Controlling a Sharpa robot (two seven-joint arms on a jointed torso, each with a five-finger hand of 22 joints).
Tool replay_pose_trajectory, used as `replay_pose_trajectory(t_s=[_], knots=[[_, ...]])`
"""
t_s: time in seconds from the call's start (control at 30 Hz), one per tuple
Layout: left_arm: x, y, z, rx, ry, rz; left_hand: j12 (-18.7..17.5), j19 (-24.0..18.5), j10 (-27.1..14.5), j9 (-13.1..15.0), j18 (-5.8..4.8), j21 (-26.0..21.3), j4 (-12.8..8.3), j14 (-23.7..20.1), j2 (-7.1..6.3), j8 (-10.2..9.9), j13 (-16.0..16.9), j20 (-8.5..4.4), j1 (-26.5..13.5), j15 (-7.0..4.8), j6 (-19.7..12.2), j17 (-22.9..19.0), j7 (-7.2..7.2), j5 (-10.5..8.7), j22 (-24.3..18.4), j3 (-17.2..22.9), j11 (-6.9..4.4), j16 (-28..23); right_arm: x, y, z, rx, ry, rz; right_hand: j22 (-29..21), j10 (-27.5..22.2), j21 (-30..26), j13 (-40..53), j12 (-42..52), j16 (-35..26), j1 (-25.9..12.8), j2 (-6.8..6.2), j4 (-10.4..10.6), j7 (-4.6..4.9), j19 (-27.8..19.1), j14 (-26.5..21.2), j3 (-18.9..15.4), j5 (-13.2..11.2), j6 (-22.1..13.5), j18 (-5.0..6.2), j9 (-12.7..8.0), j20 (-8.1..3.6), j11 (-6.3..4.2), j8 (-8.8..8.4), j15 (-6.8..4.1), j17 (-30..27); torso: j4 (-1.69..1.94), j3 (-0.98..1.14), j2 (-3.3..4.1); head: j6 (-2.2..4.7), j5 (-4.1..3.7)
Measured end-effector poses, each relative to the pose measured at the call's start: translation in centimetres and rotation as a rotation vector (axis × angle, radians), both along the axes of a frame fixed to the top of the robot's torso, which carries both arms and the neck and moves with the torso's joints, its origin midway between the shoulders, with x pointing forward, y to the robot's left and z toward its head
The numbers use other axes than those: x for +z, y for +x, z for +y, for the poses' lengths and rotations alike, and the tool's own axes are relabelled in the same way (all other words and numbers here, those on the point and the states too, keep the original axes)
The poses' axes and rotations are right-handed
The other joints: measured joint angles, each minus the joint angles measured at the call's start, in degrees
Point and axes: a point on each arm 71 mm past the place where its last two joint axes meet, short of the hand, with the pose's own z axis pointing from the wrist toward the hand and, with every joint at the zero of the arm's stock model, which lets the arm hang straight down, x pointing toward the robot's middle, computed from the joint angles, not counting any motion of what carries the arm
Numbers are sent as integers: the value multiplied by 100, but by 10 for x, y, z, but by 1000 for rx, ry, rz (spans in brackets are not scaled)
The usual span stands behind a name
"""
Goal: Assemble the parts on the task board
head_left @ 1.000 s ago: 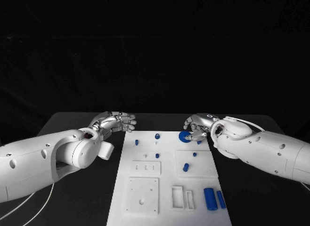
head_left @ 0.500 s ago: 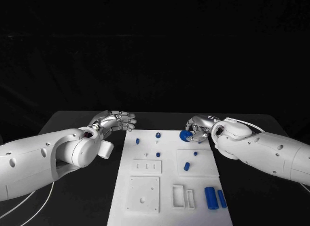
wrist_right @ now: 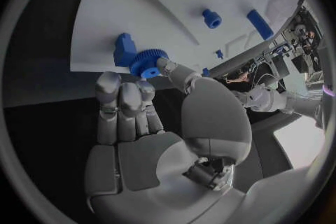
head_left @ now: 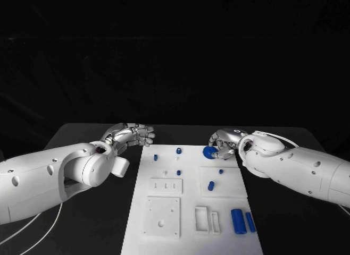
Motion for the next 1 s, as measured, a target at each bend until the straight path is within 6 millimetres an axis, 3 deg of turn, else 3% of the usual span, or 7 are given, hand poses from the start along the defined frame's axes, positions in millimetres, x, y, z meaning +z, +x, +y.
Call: replay_pose_trajectory(t_s=[0.23,0.4,0.57,0.8,1.0], knots=[[0,0,0,-1,0,1,0,0,0,0,-9,0,0,0,0,0,0,0,0,0,0,4,0,0,0,0,0,0,1,0,3,13,-7,14,0,19,71,-1,45,-37,-110,109,-118,-70,-22,40,-43,539,70,1,4,3,-62,60,-40,85,-4,3,-3,-16,3],[0,0,0,-1,0,1,0,0,0,-1,-13,0,-13,0,0,0,0,0,0,0,0,4,0,0,-1,13,0,0,1,-1,4,19,-17,14,0,43,73,8,72,-38,-116,115,-127,-81,-31,59,-52,560,81,1,8,12,-87,84,-59,124,-6,3,-4,-24,5],[0,0,0,-1,1,1,0,0,0,-1,-36,0,-13,0,0,0,0,0,0,0,0,3,0,0,-1,13,0,0,1,-3,8,33,-28,11,0,432,118,311,463,0,-181,157,-150,-151,-31,100,-78,631,152,2,10,12,-121,84,-83,232,-2,3,-4,-28,-24],[0,0,0,-1,2,2,0,0,0,5,-38,0,-13,0,0,0,0,0,0,0,0,3,0,0,-2,13,0,0,1,-7,17,52,-48,-12,0,583,118,465,579,-1,-305,61,-33,-149,-7,141,-151,119,342,2,22,-12,-153,129,-124,309,-1,3,-4,-32,-16],[0,0,1,1,3,1,0,0,0,5,-40,0,-13,0,0,0,0,0,0,0,0,2,0,0,-2,13,0,0,-1,-13,21,64,-59,-40,0,634,118,494,624,0,-305,61,18,-158,2,151,-132,66,393,1,23,-20,-163,129,-134,314,-4,4,-4,-32,-8]])
